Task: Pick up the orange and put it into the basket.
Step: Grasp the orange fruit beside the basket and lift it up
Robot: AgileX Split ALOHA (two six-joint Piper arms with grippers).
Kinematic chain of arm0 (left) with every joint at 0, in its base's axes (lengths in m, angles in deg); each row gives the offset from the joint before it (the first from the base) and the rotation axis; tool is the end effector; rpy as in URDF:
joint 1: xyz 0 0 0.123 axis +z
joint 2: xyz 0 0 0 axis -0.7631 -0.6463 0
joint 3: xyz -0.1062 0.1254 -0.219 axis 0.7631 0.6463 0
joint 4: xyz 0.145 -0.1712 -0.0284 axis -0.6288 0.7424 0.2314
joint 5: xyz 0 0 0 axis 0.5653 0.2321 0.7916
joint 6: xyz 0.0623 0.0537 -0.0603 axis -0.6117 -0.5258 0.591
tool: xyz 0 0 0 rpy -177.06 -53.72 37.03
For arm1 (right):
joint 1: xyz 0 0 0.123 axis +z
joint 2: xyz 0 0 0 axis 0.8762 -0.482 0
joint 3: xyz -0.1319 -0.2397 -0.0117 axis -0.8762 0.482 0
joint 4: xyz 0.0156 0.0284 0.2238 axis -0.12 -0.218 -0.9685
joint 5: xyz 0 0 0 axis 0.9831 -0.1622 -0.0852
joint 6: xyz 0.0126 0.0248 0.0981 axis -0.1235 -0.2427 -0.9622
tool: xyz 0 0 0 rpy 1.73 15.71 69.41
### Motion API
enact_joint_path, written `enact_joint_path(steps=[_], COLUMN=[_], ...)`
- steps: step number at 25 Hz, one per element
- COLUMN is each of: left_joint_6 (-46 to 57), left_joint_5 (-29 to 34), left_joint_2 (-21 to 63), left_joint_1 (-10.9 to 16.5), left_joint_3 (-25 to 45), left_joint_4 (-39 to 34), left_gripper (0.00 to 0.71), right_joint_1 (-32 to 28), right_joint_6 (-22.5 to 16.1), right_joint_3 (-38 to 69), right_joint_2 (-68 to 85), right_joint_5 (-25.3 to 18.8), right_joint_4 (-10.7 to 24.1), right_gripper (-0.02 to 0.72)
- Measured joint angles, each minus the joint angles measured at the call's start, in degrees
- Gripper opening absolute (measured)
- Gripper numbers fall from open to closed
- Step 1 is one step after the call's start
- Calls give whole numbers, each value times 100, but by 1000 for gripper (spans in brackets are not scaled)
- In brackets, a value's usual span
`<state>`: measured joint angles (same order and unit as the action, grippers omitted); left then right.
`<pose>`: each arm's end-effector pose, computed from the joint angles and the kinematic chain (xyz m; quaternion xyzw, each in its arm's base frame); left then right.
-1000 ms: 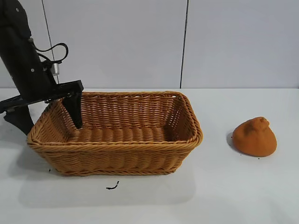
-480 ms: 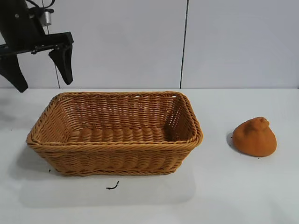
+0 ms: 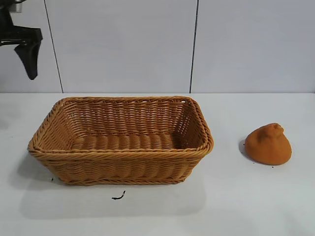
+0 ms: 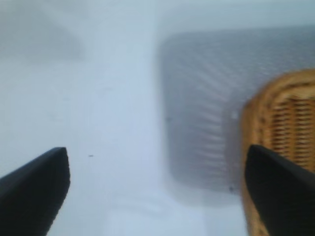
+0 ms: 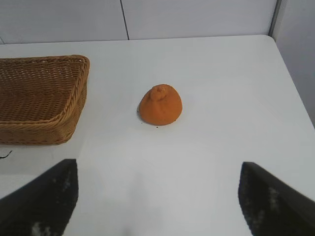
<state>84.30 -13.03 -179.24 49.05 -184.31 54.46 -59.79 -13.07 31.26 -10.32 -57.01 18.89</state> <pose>0.4089 -0.0050 0.2360 -0.0222 0.9940 -0.0037 0.1066 -0.0058 0.0016 0.2641 -0.0034 0.8409 0.0211 0.5408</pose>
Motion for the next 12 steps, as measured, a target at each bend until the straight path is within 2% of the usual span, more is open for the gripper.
enact_joint_path(steps=[5, 12], left_joint_6=[0, -34], left_joint_5=[4, 4], left_joint_2=[5, 502], left_joint_1=[362, 387], left_joint_3=[9, 581], left_joint_4=[0, 74], left_gripper=[694, 694], right_joint_1=[0, 0], right_joint_6=[0, 0], right_joint_3=[0, 0], right_joint_2=[0, 0], right_joint_5=[0, 0], right_joint_4=[0, 0], right_gripper=[610, 610])
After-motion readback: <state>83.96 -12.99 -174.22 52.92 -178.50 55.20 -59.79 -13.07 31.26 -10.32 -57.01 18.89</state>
